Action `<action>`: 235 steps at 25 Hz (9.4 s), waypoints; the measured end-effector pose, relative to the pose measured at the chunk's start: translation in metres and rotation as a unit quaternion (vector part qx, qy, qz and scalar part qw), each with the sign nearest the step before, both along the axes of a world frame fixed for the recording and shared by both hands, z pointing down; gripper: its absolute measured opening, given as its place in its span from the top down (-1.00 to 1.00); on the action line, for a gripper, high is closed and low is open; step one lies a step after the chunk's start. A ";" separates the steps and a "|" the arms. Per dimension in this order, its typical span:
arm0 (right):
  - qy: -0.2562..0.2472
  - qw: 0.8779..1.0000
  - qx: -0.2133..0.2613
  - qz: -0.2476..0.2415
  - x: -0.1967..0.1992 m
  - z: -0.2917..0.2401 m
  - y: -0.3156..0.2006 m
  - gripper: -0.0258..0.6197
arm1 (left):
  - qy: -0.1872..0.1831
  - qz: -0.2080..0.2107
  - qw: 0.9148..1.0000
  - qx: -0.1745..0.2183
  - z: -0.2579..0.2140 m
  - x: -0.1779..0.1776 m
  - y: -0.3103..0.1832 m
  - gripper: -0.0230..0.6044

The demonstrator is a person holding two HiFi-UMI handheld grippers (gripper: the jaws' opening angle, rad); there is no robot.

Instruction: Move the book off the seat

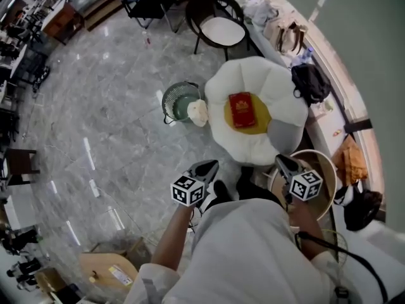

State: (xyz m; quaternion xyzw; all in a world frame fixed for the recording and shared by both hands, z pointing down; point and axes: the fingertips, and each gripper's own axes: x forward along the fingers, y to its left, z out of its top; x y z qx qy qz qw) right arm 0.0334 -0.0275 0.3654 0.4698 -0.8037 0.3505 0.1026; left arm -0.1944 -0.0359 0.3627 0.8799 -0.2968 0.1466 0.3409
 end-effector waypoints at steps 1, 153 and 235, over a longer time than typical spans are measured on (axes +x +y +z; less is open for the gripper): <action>0.000 1.000 -0.003 -0.007 0.004 0.004 -0.006 0.76 | -0.002 -0.003 1.000 -0.003 0.003 0.006 -0.004 0.92; 0.051 0.964 -0.188 0.181 0.085 0.386 -0.033 -0.07 | -0.181 0.244 0.945 -0.118 0.385 0.222 -0.080 0.11; -0.065 0.819 -0.111 0.558 0.226 0.317 0.355 0.56 | -0.181 0.618 0.764 0.034 0.308 0.403 0.199 0.66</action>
